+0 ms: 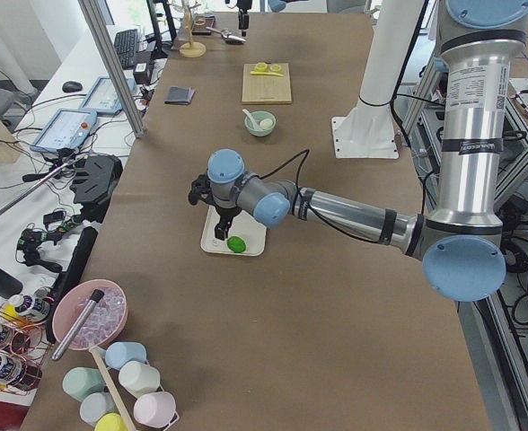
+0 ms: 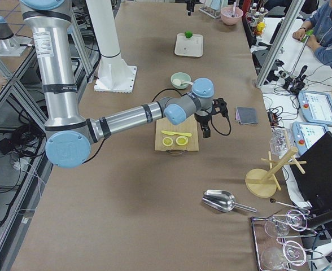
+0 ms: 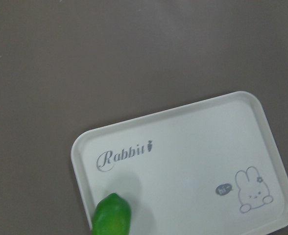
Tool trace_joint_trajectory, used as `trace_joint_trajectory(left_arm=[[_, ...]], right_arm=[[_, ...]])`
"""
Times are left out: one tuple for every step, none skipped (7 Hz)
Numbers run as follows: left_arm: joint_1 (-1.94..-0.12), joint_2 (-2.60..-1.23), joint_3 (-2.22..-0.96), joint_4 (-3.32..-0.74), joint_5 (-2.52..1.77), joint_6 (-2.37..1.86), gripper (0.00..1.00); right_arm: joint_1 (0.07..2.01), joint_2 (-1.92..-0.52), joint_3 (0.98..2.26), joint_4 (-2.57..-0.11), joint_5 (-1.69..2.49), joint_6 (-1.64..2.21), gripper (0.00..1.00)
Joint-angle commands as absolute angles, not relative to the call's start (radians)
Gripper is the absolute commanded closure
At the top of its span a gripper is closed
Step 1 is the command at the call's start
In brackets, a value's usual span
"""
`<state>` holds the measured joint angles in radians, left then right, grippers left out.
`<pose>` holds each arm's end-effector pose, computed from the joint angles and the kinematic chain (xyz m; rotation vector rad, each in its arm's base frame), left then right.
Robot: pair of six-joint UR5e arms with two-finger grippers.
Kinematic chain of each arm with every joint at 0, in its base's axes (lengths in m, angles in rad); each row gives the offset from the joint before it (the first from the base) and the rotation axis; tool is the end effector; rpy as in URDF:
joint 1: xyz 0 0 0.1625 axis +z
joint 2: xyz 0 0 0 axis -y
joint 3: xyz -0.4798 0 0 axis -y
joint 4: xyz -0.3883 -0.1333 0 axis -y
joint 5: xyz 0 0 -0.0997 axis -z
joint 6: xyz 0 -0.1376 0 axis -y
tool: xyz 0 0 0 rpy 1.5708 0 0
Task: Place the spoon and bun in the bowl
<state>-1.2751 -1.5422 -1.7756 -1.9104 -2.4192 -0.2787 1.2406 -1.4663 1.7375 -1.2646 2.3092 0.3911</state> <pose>0.1170 -0.4872 0.6040 0.2296 0.9326 0.2344 -0.1441 -0.5460 0.5665 0.2618 -0.8647 -0.1564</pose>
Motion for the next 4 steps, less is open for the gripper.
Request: trace_joint_trajectory(left_arm=[[-1.350, -1.468, -1.699, -1.911, -2.424, -0.210, 0.02], [-1.356, -1.480, -1.689, -1.907, -2.419, -0.212, 0.02], [-1.355, -1.477, -1.639, -1.920, -2.408, -0.210, 0.02], [-1.355, -1.483, -1.640, -1.918, -2.417, -0.213, 0.02]], right_arm=[[1.337, -1.518, 1.710, -1.266, 2.321, 0.240, 0.00], [1.357, -1.541, 1.709, -1.267, 2.322, 0.197, 0.00], [1.370, -1.566, 1.709, -1.264, 2.332, 0.180, 0.00], [1.402, -1.572, 1.665, -1.262, 2.353, 0.110, 0.00]])
